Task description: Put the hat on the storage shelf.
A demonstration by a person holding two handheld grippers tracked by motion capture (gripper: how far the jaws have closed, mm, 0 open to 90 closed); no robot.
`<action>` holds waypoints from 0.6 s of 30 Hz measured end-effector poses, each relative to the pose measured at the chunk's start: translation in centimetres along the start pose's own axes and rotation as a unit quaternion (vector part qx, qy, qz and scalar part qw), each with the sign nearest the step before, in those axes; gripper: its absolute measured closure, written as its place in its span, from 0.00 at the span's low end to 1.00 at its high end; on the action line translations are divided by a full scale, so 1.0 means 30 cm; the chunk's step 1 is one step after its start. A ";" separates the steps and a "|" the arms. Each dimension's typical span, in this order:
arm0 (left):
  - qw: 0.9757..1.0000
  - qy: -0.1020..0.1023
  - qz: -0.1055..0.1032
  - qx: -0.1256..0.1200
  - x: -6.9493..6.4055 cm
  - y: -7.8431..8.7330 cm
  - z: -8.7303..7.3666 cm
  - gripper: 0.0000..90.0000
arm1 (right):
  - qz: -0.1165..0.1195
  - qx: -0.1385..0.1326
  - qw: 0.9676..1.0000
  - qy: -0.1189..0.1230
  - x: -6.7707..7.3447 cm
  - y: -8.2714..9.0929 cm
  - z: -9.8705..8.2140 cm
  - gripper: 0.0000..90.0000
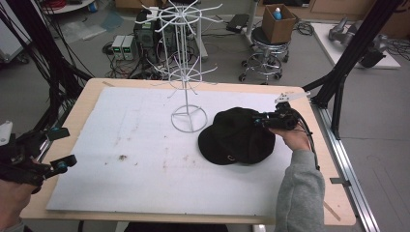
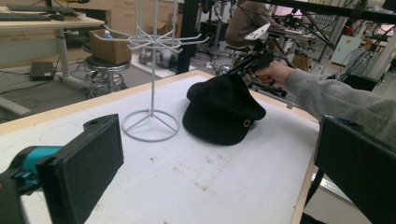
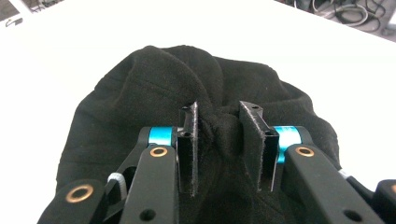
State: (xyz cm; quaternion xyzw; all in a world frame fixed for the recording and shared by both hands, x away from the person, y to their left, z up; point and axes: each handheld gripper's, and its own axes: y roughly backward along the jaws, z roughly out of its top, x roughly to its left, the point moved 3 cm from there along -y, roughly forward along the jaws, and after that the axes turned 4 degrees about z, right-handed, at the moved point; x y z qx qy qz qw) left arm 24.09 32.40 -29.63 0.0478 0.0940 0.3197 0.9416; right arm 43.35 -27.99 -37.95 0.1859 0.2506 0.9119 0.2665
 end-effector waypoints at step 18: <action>1.000 -0.002 0.001 -0.006 -0.006 0.012 0.009 0.02 | -0.025 -0.056 0.997 0.035 0.085 0.173 0.122 0.78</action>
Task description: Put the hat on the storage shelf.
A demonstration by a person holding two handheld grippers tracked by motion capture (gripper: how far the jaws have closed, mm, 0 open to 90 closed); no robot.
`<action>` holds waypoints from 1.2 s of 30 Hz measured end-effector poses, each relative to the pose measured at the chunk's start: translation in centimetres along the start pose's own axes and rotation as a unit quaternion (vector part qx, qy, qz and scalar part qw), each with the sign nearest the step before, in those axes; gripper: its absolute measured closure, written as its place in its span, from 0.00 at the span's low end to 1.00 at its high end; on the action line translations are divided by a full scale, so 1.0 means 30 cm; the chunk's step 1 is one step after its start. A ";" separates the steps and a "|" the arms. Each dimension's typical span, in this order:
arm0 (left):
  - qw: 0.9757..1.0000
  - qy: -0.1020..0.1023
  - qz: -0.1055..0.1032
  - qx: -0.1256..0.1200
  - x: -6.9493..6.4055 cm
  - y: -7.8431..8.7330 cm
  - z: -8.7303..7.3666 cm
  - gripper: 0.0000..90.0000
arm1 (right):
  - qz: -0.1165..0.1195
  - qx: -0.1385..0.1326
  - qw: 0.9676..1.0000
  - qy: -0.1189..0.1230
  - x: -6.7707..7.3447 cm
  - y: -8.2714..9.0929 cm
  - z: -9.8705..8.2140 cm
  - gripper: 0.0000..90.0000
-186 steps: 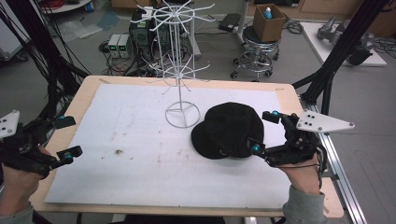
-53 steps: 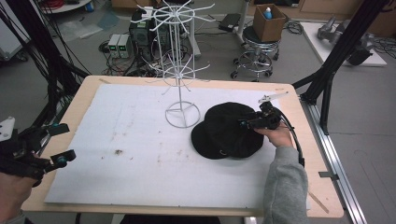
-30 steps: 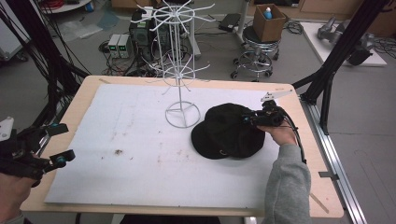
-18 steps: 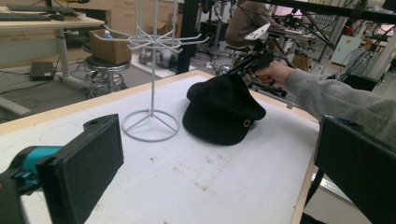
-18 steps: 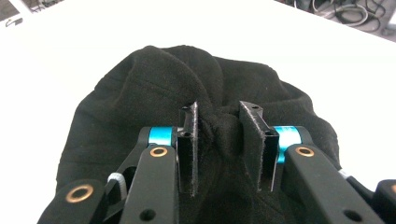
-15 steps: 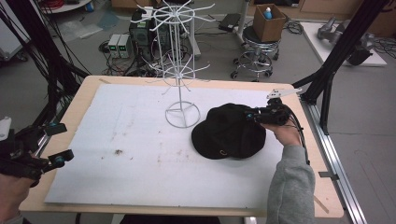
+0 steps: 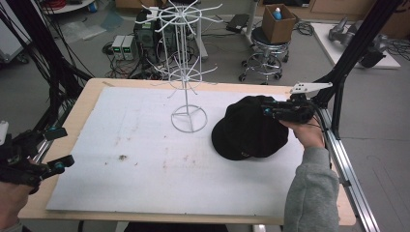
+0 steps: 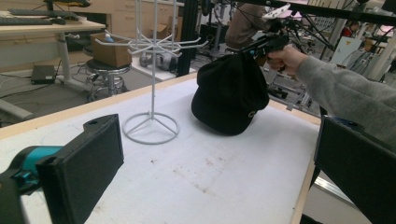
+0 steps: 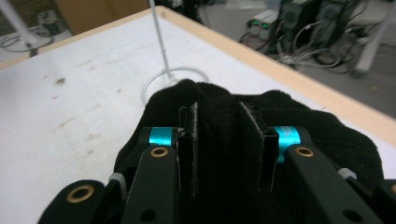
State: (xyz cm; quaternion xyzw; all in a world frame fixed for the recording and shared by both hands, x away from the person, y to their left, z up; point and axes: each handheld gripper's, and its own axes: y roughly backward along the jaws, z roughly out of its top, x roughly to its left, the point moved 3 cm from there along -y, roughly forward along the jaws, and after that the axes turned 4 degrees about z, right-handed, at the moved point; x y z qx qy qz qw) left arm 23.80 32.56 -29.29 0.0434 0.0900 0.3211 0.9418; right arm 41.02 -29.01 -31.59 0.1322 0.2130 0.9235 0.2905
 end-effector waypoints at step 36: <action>1.000 0.000 0.003 0.003 0.001 0.000 -0.004 0.02 | -0.046 -0.055 0.994 0.082 0.157 0.263 0.383 0.78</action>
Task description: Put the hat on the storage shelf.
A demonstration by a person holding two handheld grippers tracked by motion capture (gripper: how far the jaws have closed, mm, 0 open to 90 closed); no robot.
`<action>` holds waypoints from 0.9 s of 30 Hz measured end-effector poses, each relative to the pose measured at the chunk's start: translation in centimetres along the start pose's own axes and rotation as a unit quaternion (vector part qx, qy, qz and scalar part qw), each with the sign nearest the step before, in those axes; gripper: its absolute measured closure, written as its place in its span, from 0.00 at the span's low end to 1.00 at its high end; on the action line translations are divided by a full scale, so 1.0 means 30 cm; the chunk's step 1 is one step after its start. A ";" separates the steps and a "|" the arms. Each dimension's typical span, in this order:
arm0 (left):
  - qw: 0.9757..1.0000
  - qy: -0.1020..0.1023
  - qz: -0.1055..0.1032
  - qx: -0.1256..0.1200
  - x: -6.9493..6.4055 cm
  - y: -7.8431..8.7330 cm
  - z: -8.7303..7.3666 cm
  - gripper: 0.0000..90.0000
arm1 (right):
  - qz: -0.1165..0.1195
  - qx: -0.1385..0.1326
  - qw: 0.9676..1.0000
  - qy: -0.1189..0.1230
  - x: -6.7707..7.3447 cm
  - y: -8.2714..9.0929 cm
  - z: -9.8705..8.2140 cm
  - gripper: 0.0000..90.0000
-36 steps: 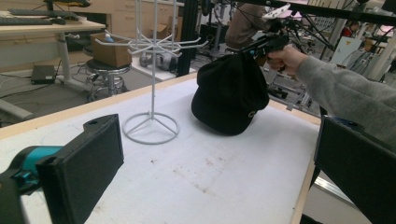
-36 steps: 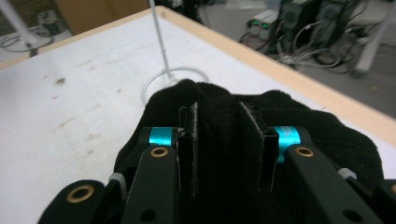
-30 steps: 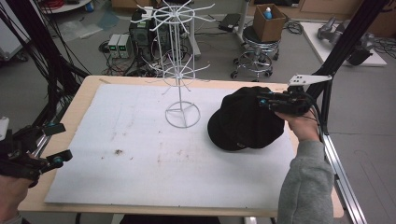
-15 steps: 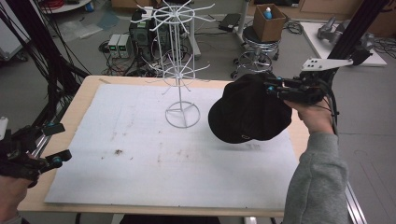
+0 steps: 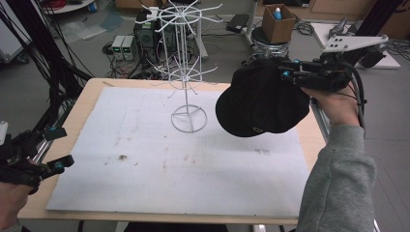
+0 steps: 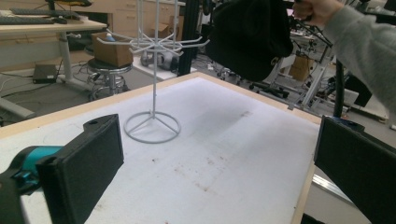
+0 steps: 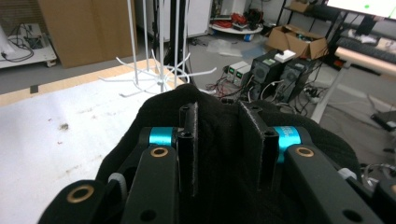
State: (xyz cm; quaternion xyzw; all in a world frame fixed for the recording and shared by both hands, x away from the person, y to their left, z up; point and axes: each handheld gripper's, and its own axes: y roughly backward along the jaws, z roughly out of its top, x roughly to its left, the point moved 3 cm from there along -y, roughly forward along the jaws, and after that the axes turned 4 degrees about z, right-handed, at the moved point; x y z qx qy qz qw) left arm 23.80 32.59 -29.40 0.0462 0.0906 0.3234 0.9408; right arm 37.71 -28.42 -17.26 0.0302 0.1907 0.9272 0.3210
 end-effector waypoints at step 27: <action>1.000 0.002 -0.002 0.002 -0.001 -0.008 -0.003 0.02 | -0.008 -0.014 0.997 0.070 0.110 0.107 0.290 0.78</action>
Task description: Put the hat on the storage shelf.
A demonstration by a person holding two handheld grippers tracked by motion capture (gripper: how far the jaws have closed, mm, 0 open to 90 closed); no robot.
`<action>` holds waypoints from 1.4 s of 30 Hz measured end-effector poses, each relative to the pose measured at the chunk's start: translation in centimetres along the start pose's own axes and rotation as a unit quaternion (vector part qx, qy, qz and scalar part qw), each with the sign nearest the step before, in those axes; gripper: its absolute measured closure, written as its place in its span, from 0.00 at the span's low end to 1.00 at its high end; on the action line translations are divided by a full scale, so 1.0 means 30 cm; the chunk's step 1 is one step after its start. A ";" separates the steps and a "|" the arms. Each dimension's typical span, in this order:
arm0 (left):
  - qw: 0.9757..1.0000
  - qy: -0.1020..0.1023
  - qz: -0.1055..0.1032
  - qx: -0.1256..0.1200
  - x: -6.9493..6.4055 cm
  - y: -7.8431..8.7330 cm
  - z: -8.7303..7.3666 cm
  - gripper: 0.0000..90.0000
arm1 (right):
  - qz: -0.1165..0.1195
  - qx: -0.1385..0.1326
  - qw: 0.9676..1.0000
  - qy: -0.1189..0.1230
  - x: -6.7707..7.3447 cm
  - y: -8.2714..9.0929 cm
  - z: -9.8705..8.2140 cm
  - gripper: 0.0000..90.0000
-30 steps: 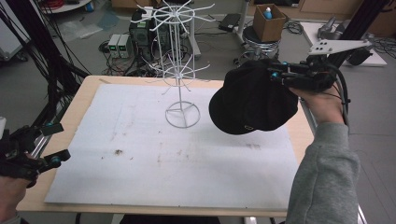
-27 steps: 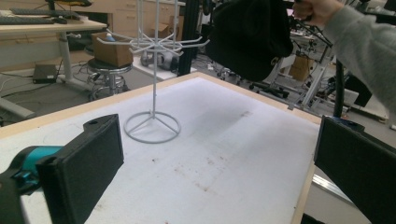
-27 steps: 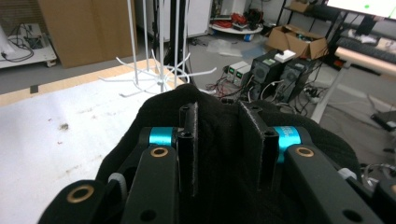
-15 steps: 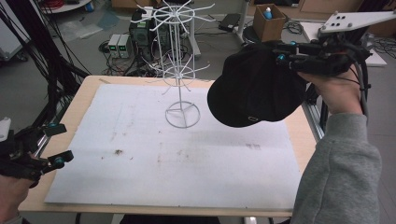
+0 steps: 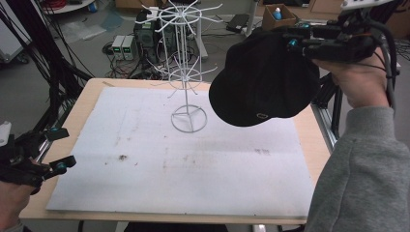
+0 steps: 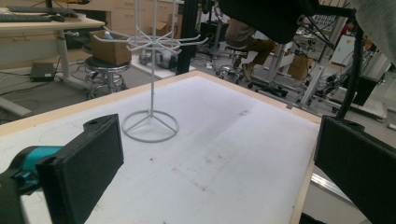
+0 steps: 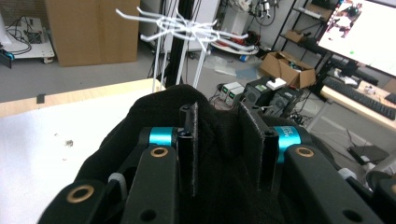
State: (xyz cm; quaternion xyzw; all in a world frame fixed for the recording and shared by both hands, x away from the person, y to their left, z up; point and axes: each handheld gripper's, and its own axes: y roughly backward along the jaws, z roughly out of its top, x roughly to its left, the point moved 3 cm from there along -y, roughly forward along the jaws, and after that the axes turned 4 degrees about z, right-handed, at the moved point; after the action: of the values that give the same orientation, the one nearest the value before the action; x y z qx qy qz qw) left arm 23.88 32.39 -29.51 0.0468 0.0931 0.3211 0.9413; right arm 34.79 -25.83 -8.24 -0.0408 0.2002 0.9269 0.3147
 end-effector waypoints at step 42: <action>0.999 0.020 0.014 -0.022 0.063 0.061 0.006 0.02 | 0.012 -0.047 0.997 0.061 0.013 0.034 0.349 0.78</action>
State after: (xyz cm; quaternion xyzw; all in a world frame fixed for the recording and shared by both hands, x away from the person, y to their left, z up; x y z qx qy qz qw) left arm 24.29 34.99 -29.32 0.0208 0.1038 0.3368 0.9356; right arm 34.39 -22.18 1.63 -0.1099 0.1760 0.9349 0.2881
